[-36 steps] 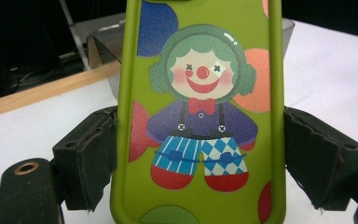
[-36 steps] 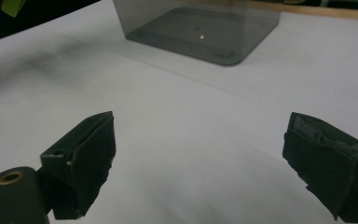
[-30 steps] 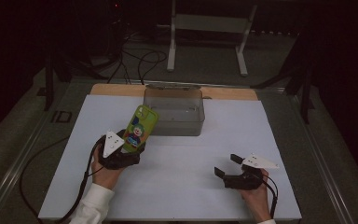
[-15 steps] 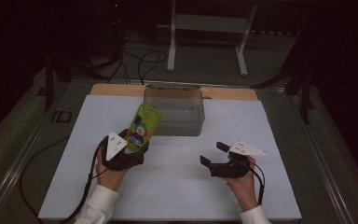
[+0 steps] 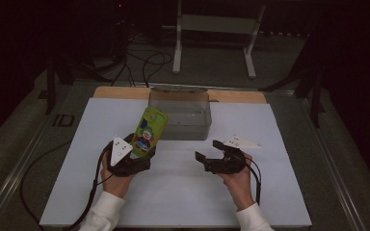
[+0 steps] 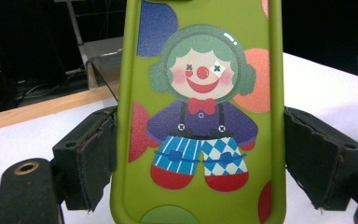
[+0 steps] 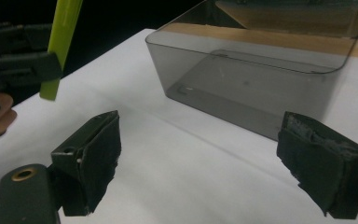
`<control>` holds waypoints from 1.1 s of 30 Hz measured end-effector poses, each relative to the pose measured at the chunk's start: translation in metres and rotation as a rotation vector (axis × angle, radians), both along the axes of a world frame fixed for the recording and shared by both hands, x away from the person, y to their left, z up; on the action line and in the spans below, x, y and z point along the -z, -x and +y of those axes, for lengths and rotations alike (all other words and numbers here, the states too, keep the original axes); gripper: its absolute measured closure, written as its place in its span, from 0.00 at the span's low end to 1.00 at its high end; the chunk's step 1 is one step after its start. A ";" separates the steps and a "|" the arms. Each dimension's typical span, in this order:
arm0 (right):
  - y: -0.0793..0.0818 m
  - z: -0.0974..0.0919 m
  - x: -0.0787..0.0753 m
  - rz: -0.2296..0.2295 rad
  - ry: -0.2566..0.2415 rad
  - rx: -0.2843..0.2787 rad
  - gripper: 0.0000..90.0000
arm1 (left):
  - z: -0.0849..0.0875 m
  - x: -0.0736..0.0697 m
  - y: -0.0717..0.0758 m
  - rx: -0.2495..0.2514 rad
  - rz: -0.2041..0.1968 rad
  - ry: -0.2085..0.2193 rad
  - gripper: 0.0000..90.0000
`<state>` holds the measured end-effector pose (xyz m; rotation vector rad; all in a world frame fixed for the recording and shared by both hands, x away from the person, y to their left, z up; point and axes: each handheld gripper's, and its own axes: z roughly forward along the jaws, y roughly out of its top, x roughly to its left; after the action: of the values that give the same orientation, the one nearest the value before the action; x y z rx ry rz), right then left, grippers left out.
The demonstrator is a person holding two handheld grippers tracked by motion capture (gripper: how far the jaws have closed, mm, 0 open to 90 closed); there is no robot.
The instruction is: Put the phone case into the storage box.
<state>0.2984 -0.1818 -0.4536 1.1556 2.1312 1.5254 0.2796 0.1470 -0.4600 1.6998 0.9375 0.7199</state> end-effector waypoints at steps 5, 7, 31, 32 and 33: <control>-0.002 0.009 -0.004 -0.011 -0.017 -0.018 0.15 | -0.001 0.000 0.001 0.001 -0.002 0.005 0.18; -0.004 0.015 -0.008 -0.018 -0.023 -0.028 0.15 | -0.002 0.000 0.002 0.007 -0.003 0.007 0.18; -0.021 0.074 -0.037 -0.013 -0.097 -0.111 0.17 | -0.009 -0.002 0.007 0.003 -0.015 0.060 0.18; -0.021 0.076 -0.038 -0.013 -0.102 -0.113 0.17 | -0.009 -0.002 0.008 0.002 -0.015 0.065 0.18; -0.021 0.078 -0.038 -0.008 -0.107 -0.116 0.19 | -0.010 -0.002 0.008 0.001 -0.014 0.071 0.18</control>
<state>0.3190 -0.1038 -0.4158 1.0731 2.1693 1.7106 0.2717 0.1372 -0.4581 1.6306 0.9416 0.6891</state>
